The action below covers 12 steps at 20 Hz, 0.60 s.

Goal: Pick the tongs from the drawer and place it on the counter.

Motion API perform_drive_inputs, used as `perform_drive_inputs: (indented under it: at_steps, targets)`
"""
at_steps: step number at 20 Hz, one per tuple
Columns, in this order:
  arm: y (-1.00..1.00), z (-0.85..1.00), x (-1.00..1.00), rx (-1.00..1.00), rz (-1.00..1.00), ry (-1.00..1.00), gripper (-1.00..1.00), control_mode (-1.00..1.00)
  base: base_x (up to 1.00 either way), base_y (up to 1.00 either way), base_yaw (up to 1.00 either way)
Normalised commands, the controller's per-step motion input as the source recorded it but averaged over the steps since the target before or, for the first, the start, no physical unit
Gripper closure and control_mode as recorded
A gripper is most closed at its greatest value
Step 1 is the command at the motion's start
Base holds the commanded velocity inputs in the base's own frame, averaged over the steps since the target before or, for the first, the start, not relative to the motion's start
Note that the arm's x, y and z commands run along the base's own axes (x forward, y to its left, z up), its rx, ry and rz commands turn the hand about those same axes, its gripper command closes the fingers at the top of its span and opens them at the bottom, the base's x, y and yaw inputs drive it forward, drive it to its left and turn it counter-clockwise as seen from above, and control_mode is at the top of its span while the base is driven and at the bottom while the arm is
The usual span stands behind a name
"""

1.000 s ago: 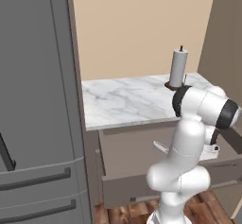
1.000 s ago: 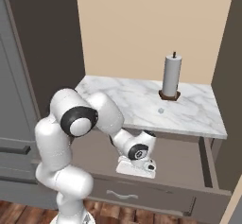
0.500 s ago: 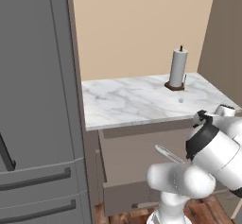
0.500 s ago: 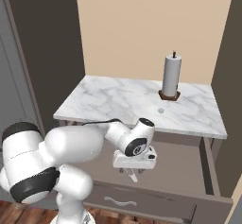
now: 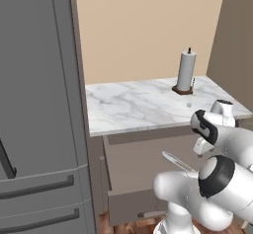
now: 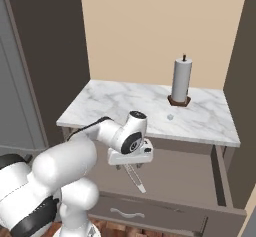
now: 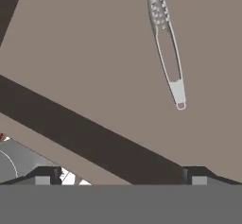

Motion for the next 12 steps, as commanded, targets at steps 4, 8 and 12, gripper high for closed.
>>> perform_drive_inputs:
  at_steps: [4,8,12]
  targets:
    - [0.26,-0.11,0.56,-0.01,0.00,0.00,-1.00,-1.00,0.00,0.00,0.00]
    - [0.09,-0.35,0.60,-0.02,0.00,0.00,-1.00,-1.00,0.00,0.00,0.00]
    - [0.00,-0.57,0.33,-0.03,0.00,0.00,-1.00,-1.00,0.00,0.00,0.00]
